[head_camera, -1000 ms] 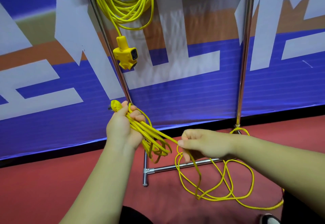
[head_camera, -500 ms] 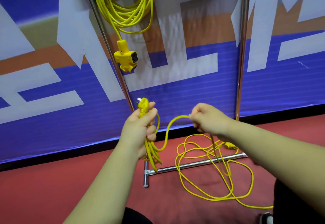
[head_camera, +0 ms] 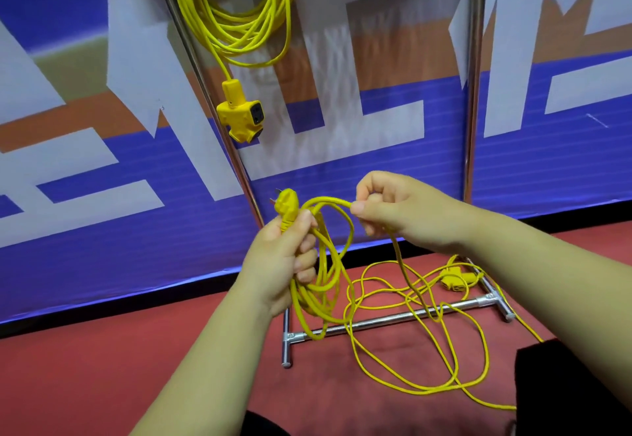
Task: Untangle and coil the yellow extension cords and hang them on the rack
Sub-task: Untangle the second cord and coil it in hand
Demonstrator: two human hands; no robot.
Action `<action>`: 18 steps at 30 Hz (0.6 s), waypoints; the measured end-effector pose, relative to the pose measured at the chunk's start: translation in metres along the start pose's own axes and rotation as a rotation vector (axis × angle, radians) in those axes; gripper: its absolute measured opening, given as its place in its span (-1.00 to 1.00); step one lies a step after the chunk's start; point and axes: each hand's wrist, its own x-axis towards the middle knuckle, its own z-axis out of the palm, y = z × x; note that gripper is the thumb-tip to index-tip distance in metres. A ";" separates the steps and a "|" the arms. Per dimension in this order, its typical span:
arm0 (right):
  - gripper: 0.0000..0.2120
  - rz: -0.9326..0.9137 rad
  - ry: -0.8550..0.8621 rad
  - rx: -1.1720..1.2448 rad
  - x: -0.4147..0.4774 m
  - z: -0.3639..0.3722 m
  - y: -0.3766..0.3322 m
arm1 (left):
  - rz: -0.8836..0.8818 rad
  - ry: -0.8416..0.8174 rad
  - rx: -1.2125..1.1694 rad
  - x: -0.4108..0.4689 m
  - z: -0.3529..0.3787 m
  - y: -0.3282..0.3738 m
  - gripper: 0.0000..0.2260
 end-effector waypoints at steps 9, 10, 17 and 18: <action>-0.83 0.419 -0.145 -0.154 -0.006 -0.039 0.068 | 0.147 0.138 -0.525 0.020 -0.058 0.032 -0.79; -0.82 0.449 -0.104 -0.135 -0.007 -0.043 0.071 | 0.138 0.179 -0.501 0.022 -0.061 0.029 -0.78; -0.94 0.461 0.206 0.078 -0.002 -0.045 0.067 | 0.108 0.493 -0.093 0.035 -0.066 0.003 -0.90; -0.89 0.455 0.252 0.101 -0.001 -0.045 0.066 | 0.114 0.527 -0.043 0.037 -0.065 -0.001 -0.90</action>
